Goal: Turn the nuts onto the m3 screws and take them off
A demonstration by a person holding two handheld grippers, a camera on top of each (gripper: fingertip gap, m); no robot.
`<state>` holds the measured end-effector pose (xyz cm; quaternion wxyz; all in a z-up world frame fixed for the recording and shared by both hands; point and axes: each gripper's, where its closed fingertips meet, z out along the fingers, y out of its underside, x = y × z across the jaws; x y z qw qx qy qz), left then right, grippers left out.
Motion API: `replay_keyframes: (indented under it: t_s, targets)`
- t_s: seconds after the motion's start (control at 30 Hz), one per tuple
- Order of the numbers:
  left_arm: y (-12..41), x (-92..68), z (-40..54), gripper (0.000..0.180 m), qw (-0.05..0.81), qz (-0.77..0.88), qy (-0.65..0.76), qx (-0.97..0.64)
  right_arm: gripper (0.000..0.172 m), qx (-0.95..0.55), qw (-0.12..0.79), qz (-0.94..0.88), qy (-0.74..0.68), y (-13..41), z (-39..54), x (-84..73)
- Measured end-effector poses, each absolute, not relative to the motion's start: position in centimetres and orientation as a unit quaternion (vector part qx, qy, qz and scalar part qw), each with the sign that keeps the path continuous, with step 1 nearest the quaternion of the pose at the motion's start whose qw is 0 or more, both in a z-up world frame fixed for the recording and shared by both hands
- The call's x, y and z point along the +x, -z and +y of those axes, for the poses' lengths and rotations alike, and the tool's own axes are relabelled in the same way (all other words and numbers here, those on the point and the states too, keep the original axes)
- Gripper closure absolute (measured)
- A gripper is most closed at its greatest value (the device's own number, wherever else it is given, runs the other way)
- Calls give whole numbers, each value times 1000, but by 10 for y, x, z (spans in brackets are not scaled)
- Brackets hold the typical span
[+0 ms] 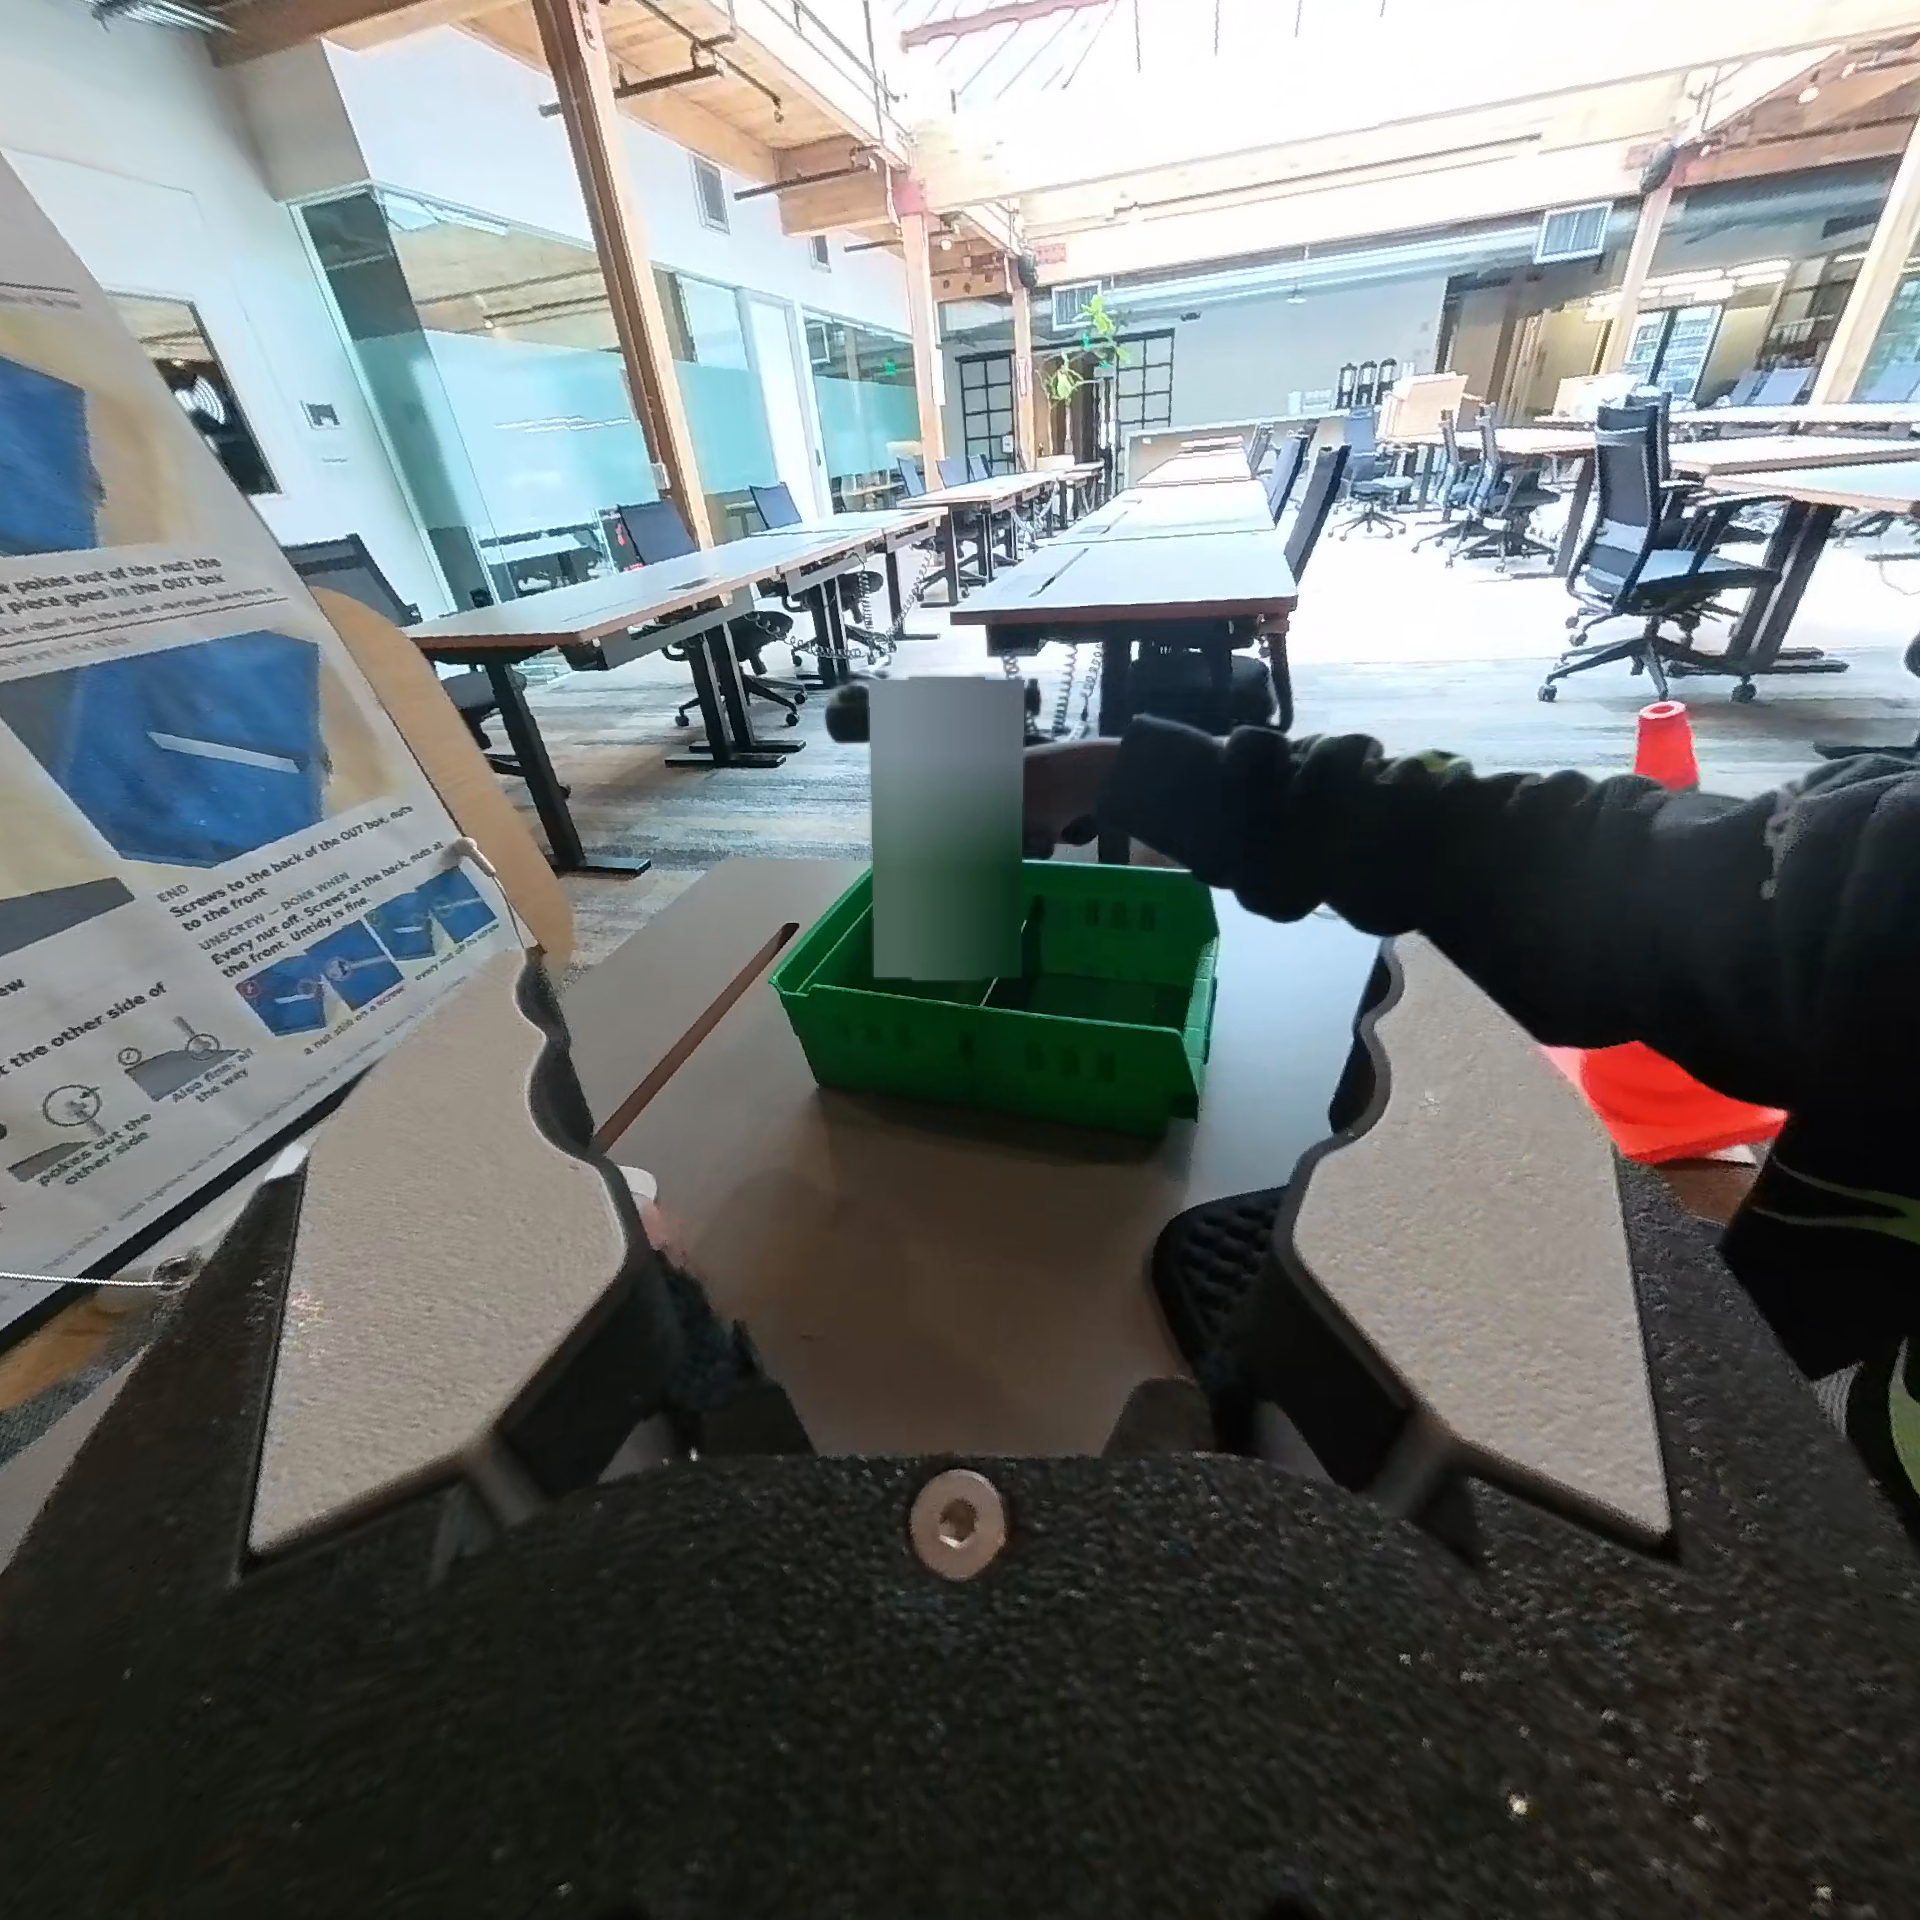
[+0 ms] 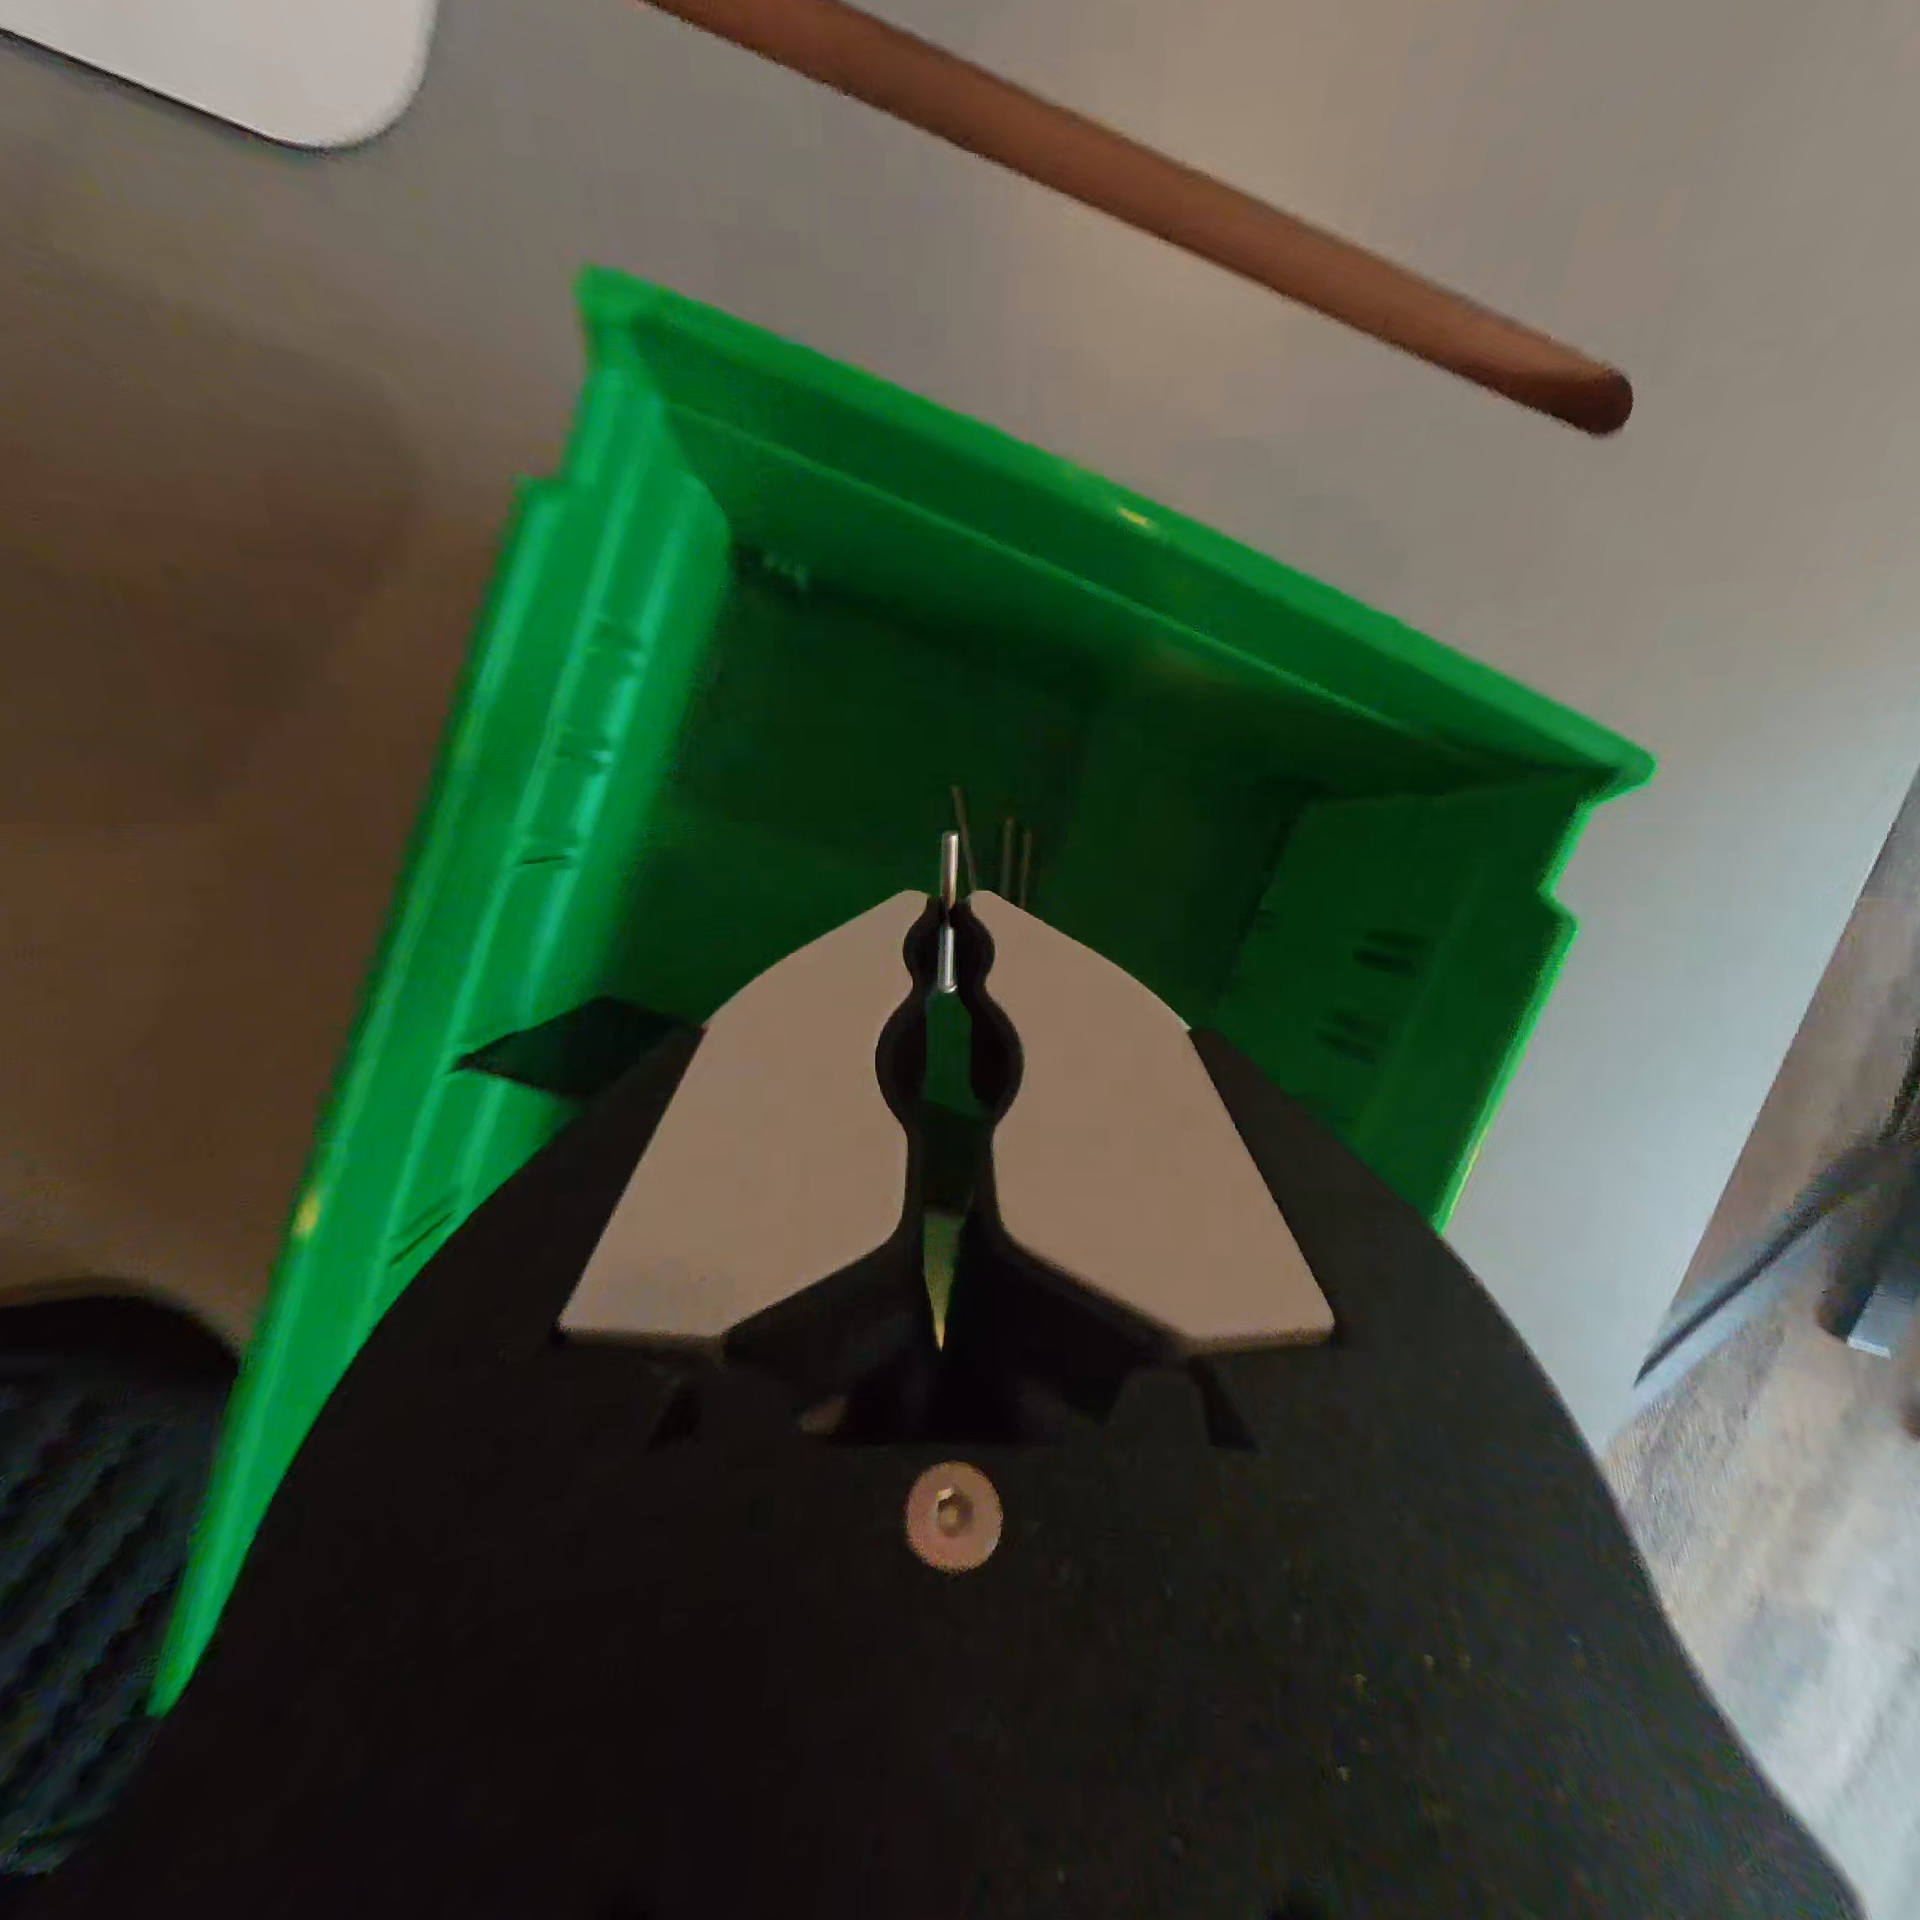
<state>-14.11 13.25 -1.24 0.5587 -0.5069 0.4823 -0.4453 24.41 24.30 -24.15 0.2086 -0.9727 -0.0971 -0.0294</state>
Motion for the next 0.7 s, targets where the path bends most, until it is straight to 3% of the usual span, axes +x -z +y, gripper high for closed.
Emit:
replay_keyframes:
  t_s: [0.43,0.7]
  targets:
    - [21,-141,139,42,553,493,431,-515,170,-989,80,-89,83,322,242,290]
    - [21,-143,139,44,556,496,426,-513,170,-992,65,-79,68,338,244,289]
